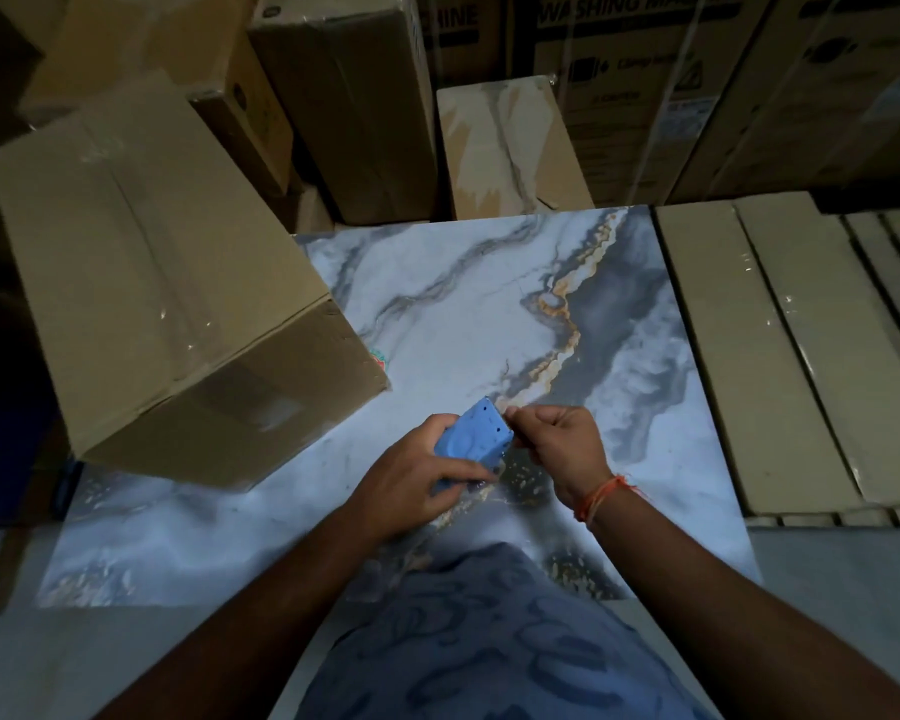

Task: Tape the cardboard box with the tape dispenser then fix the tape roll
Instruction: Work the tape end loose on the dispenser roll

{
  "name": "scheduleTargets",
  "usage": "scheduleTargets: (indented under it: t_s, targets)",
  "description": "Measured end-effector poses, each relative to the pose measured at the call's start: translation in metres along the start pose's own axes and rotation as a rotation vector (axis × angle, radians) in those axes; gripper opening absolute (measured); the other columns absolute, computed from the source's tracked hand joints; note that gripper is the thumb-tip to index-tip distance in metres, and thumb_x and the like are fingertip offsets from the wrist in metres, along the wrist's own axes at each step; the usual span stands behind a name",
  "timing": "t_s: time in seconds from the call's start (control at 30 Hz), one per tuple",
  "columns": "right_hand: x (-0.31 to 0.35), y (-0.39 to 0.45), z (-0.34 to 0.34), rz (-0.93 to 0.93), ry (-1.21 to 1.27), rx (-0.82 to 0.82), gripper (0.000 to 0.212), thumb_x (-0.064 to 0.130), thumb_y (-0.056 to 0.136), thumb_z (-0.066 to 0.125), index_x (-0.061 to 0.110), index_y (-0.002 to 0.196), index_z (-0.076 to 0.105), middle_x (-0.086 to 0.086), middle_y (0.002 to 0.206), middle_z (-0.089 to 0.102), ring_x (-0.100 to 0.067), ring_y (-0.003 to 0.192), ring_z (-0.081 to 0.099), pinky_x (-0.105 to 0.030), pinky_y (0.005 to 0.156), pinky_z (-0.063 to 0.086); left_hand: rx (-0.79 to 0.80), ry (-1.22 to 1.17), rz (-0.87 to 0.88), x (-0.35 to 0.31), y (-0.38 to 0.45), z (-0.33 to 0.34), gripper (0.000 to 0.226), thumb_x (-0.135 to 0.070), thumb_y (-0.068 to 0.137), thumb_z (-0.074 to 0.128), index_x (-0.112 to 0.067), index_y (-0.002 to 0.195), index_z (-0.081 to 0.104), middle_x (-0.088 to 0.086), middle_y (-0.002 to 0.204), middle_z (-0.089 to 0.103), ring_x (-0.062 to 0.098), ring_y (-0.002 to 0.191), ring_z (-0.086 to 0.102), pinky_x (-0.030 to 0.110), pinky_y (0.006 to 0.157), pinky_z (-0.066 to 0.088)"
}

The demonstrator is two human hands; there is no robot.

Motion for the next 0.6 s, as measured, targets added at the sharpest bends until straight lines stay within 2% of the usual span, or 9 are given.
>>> scheduleTargets:
  t_s: [0.07, 0.13, 0.27, 0.47, 0.6]
  targets:
    - [-0.004, -0.001, -0.003, -0.008, 0.036, -0.031, 0.034, 0.016, 0.091, 0.070, -0.005, 0.065, 0.070, 0.004, 0.047, 0.057, -0.003, 0.043, 0.048, -0.015, 0.046, 0.041, 0.014, 0.008, 0.021, -0.002, 0.001, 0.007, 0.027, -0.034, 0.093, 0.065, -0.043, 0.117, 0.073, 0.008, 0.137, 0.051, 0.019, 0.114, 0.056, 0.025, 0.079, 0.054]
    - [-0.006, -0.002, -0.010, -0.023, 0.039, -0.091, 0.032, 0.020, 0.089, 0.072, -0.006, 0.070, 0.073, -0.004, 0.054, 0.061, -0.007, 0.047, 0.049, -0.021, 0.049, 0.044, 0.024, 0.003, 0.025, -0.006, 0.005, 0.013, 0.028, -0.035, 0.094, 0.066, -0.041, 0.120, 0.072, 0.011, 0.139, 0.049, 0.020, 0.116, 0.056, 0.020, 0.084, 0.047]
    - [-0.013, -0.004, -0.031, -0.012, 0.062, -0.211, 0.017, 0.016, 0.087, 0.073, 0.005, 0.076, 0.080, -0.015, 0.072, 0.076, -0.012, 0.058, 0.063, -0.023, 0.056, 0.050, 0.078, 0.045, 0.054, -0.013, 0.015, 0.023, 0.026, -0.036, 0.097, 0.061, -0.038, 0.121, 0.071, 0.013, 0.140, 0.051, 0.026, 0.114, 0.058, 0.028, 0.090, 0.049]
    - [-0.024, -0.005, -0.047, 0.081, 0.196, -0.306, 0.022, 0.011, 0.086, 0.073, -0.003, 0.069, 0.073, -0.007, 0.054, 0.060, -0.011, 0.049, 0.052, -0.020, 0.047, 0.045, 0.172, 0.179, 0.083, -0.019, 0.027, 0.009, 0.032, -0.037, 0.093, 0.066, -0.049, 0.123, 0.065, 0.010, 0.143, 0.049, 0.028, 0.111, 0.059, 0.034, 0.093, 0.052]
    - [-0.020, 0.000, -0.052, 0.078, 0.213, -0.288, 0.024, 0.010, 0.086, 0.072, 0.005, 0.063, 0.074, -0.003, 0.049, 0.061, -0.008, 0.044, 0.051, -0.019, 0.046, 0.043, 0.229, 0.214, 0.080, -0.022, 0.033, 0.001, 0.036, -0.038, 0.091, 0.069, -0.051, 0.124, 0.062, 0.007, 0.142, 0.047, 0.028, 0.111, 0.059, 0.033, 0.096, 0.050]
Point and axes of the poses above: each hand's wrist, its own y-axis towards the middle knuckle, its own z-axis out of the palm, x = y × z, the point moved 8 cm from there along y, towards the middle knuckle
